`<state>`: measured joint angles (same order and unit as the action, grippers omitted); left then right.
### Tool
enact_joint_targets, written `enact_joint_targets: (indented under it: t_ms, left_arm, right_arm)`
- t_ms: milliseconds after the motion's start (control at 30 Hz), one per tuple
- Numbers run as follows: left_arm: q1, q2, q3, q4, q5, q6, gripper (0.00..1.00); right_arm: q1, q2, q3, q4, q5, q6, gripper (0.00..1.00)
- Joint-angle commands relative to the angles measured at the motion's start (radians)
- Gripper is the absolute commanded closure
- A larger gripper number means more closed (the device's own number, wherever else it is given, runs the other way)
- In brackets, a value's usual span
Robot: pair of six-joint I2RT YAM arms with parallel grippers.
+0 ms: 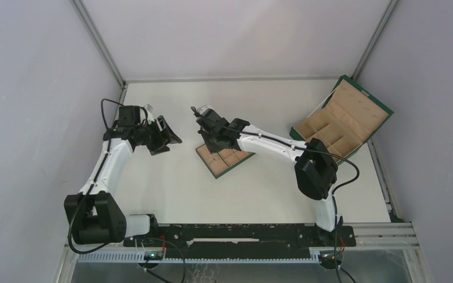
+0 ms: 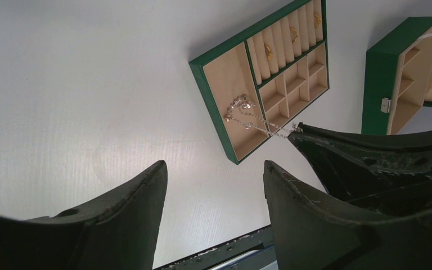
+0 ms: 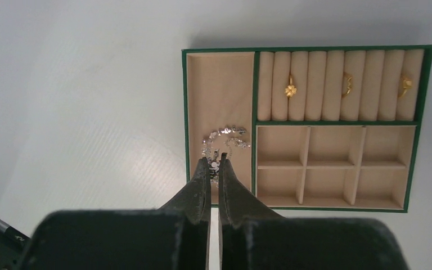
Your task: Organize the mixed jewelry
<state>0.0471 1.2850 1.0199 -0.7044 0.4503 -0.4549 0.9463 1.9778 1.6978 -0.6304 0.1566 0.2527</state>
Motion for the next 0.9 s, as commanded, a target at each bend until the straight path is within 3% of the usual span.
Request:
enact_joint_targets:
  t_ms: [0, 133, 267, 500, 667, 867]
  left_arm:
    - [0.010, -0.028, -0.015, 0.026, 0.013, -0.009, 0.32]
    - [0.009, -0.032, -0.020, 0.029, 0.020, -0.011, 0.32]
    - [0.009, -0.039, -0.029, 0.038, 0.038, -0.011, 0.31]
    - [-0.020, -0.053, -0.038, 0.060, 0.046, 0.010, 0.30]
    - [-0.194, -0.034, 0.047, -0.020, -0.166, 0.074, 0.27]
    - [-0.315, 0.034, 0.036, 0.002, -0.325, 0.032, 0.27]
  right_arm:
    - [0.011, 0.016, -0.013, 0.043, -0.022, 0.011, 0.89]
    - [0.008, 0.043, 0.038, -0.022, -0.021, 0.016, 0.67]
    - [0.004, -0.004, 0.034, -0.027, 0.001, 0.013, 0.55]
    - [-0.044, -0.167, -0.011, -0.044, 0.097, 0.014, 0.52]
    - [-0.152, -0.432, -0.262, 0.070, 0.097, 0.087, 0.54]
    - [-0.338, -0.558, -0.462, -0.021, 0.023, 0.207, 0.53]
